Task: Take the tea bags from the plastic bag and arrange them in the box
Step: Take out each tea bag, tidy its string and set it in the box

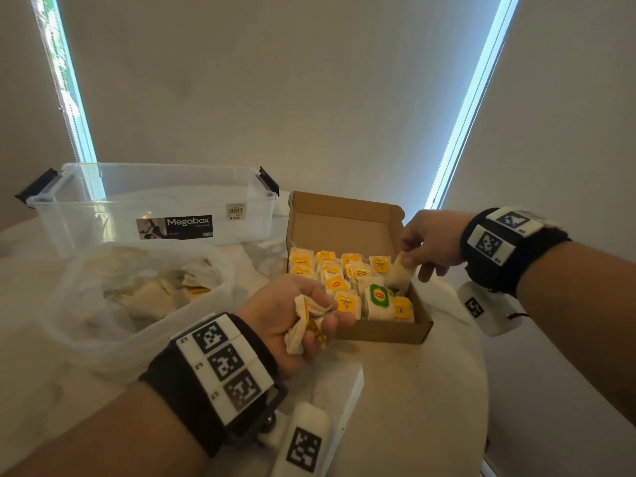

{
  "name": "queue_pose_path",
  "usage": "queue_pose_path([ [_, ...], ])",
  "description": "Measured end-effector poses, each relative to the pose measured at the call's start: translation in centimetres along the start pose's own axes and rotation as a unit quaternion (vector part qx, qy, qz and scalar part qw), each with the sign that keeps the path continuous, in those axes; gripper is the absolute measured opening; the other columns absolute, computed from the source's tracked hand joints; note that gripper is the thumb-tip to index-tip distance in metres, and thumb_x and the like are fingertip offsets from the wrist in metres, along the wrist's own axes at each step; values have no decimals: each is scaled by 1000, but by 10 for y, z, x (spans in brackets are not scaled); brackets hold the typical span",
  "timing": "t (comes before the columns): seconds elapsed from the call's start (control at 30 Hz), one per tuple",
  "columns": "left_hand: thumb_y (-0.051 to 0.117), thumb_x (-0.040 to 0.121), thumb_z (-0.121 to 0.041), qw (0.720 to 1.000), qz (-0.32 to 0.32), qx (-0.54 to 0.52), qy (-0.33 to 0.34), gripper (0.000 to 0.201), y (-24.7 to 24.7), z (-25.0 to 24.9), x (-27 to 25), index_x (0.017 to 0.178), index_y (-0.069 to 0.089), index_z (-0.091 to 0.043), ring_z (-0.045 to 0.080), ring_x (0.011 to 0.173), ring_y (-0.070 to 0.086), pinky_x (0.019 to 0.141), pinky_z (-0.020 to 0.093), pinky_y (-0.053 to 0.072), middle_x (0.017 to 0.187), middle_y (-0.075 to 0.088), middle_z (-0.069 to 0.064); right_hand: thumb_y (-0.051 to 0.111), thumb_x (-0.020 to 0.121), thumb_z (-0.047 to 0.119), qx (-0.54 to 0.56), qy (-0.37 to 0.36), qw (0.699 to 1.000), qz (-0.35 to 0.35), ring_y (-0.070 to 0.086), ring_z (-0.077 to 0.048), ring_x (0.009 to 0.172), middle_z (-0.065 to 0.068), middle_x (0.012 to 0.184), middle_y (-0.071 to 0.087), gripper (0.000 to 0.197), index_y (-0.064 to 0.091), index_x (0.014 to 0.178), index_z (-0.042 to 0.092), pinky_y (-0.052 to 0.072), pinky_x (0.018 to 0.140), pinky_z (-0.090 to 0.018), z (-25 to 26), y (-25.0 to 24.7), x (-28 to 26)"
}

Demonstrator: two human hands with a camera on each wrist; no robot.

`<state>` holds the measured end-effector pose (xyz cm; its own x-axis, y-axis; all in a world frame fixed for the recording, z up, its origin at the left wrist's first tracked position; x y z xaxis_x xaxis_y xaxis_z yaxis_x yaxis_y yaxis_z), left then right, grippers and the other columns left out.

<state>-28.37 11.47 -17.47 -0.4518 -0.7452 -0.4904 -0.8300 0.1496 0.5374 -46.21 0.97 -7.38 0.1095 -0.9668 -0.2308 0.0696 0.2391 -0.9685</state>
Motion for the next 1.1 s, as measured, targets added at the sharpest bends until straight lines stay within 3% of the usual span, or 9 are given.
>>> queue_pose_path([
  [0.1, 51, 74, -3, 1000, -1, -2, 0, 30, -3, 0, 1, 104, 55, -3, 12, 39, 56, 28, 14, 36, 76, 70, 17, 71, 92, 20, 7, -45, 999, -14, 71, -6, 61, 2, 76, 75, 7, 67, 88, 16, 55, 64, -21, 11, -4, 1],
  [0.23, 48, 85, -4, 1000, -6, -9, -2, 20, -7, 0, 4, 104, 55, -2, 11, 40, 56, 28, 14, 36, 78, 70, 16, 75, 86, 19, -116, -30, 993, -3, 66, -9, 70, 3, 76, 71, 10, 69, 79, 21, 56, 74, -23, 11, -6, 1],
  [0.33, 48, 87, -5, 1000, 1, -12, -7, 17, -7, 0, 4, 103, 55, -2, 11, 40, 56, 29, 13, 37, 78, 70, 16, 75, 86, 16, -126, -14, 992, -11, 65, -8, 73, 2, 81, 72, 2, 75, 84, 17, 53, 71, -19, 4, -5, 4],
  [0.47, 49, 89, -5, 1000, 2, -15, -9, 22, -6, 0, 4, 110, 54, -4, 12, 40, 56, 28, 15, 38, 79, 71, 16, 77, 86, 17, -96, 1, 995, -29, 68, -10, 79, 3, 93, 75, 9, 80, 94, 19, 54, 73, -21, -5, -2, 11],
  [0.57, 49, 86, -5, 1000, -1, -10, -7, 29, -6, 0, 4, 114, 53, -5, 12, 40, 56, 27, 16, 38, 79, 70, 16, 77, 83, 14, -107, -4, 994, -16, 65, -13, 101, 6, 111, 74, 12, 80, 91, 22, 52, 87, -26, -7, 9, 18],
  [0.63, 48, 85, -5, 1000, 0, -9, -7, 25, -6, 0, 4, 109, 55, -3, 12, 40, 56, 27, 16, 37, 77, 70, 16, 76, 83, 13, -116, -12, 993, -7, 63, -13, 108, 10, 116, 73, 14, 81, 93, 21, 49, 84, -24, -5, 14, 20],
  [0.73, 47, 85, -4, 1000, -1, -11, -10, 21, -7, 0, 4, 104, 56, -2, 12, 39, 56, 27, 15, 36, 75, 70, 16, 74, 87, 16, -118, -17, 993, -7, 67, -15, 104, 7, 116, 73, 14, 80, 99, 18, 48, 76, -19, 0, 18, 20],
  [0.93, 47, 87, -4, 1000, -6, -2, -8, 18, -9, 2, 8, 103, 55, -2, 12, 40, 57, 28, 15, 37, 78, 70, 17, 70, 92, 19, -178, -27, 983, -25, 64, -17, 106, 3, 116, 70, 25, 75, 116, 18, 52, 98, -30, 10, 24, 19],
  [1.1, 46, 86, -4, 1000, -9, -1, -7, 17, -7, 1, 6, 98, 56, -1, 12, 39, 57, 27, 15, 37, 76, 70, 17, 58, 99, 20, -248, -20, 968, -29, 60, -17, 91, 0, 90, 56, 20, 68, 113, 10, 51, 92, -25, 12, 27, 15],
])
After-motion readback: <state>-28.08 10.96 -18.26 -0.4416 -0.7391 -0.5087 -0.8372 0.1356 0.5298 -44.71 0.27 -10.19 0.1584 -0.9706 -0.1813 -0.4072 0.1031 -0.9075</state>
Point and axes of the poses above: each hand's wrist, its own x-axis towards the middle knuckle, its own y-axis out of the palm, z = x × y, the point moved 9 cm from there along x, towards the middle knuckle
